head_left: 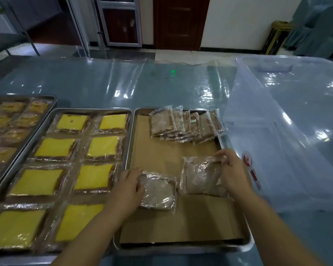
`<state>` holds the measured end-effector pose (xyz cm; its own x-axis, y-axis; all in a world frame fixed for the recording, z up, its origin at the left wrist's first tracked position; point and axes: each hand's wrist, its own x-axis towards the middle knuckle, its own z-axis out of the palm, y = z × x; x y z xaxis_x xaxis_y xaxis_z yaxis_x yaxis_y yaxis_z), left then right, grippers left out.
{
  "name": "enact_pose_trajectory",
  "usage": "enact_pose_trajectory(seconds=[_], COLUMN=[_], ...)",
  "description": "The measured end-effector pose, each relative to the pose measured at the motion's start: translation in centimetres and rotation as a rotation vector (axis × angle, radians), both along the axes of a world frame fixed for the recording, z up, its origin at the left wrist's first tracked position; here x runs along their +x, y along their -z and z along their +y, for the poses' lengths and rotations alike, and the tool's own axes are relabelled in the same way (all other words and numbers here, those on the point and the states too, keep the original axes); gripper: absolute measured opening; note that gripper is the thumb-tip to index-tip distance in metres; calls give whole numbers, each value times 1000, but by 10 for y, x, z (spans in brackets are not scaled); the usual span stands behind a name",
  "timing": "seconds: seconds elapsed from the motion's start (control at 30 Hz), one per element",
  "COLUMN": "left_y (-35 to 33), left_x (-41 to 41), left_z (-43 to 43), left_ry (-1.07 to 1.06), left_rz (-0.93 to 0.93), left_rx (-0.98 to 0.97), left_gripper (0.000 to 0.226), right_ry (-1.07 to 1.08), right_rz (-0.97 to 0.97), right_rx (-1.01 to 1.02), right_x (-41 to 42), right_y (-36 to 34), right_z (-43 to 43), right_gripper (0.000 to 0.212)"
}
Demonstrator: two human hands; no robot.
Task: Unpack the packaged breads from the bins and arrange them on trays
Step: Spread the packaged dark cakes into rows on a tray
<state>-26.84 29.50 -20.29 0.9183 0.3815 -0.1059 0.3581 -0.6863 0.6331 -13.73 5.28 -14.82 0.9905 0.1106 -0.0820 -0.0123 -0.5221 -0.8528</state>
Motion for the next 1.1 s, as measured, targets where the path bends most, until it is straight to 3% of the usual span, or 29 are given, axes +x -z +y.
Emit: enact_pose_trajectory(seconds=[0.17, 0.3, 0.4, 0.53, 0.8, 0.93, 1.1], left_y=[-2, -2, 5, 16, 10, 8, -4], left_x=[-12, -14, -11, -12, -51, -67, -52], left_z=[-17, -28, -31, -37, -48, -48, -43], left_ry=[63, 109, 255, 431, 398, 373, 362], left_rz=[100, 75, 7, 59, 9, 69, 35], left_rx=[302, 550, 484, 415, 360, 299, 223], left_gripper=[39, 38, 43, 41, 37, 38, 30], right_ry=[-174, -336, -454, -629, -616, -629, -590], right_rz=[151, -85, -236, -152, -202, -180, -190], right_rx=[-432, -881, -800, -758, -720, -720, -625], right_x=[-16, -34, -51, -61, -85, -91, -76], right_y=[8, 22, 36, 55, 67, 64, 46], right_z=[-13, -19, -23, -28, -57, -64, -53], right_gripper=[31, 46, 47, 44, 47, 46, 34])
